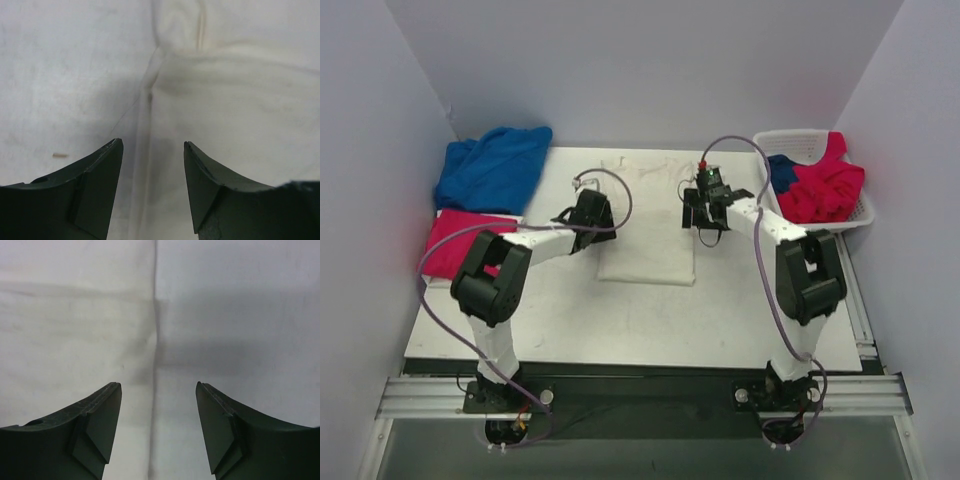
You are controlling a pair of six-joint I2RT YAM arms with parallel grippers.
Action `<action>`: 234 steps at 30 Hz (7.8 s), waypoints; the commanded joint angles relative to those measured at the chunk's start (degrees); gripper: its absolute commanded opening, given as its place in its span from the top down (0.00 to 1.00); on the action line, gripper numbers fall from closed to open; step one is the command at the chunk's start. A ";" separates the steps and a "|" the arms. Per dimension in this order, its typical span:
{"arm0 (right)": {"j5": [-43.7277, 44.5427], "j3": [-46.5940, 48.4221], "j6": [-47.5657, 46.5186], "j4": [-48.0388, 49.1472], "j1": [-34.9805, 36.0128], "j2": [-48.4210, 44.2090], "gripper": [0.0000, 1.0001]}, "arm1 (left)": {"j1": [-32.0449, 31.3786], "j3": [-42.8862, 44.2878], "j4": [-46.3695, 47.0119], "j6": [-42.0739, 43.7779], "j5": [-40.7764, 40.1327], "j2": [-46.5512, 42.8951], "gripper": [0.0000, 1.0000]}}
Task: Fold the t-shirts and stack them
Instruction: Fold the folded rectangular tshirt in 1/3 of the way, then grab one side of the 2/3 rectangular tshirt with both arms, then fold the long partially folded tshirt into a neat square
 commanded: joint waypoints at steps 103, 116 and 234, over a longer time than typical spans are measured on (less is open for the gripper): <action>12.81 -47.20 25.13 -11.82 45.26 -68.31 1.00 | -3.57 -41.16 -28.53 -15.16 14.83 -92.74 1.00; 20.37 -44.56 24.17 -11.91 46.24 -68.40 1.00 | -3.57 -39.14 -21.77 -15.51 6.84 -87.56 1.00; 7.54 -13.53 -3.35 21.49 11.70 -14.95 0.53 | 6.19 -22.70 28.07 -3.83 -3.10 -27.07 0.48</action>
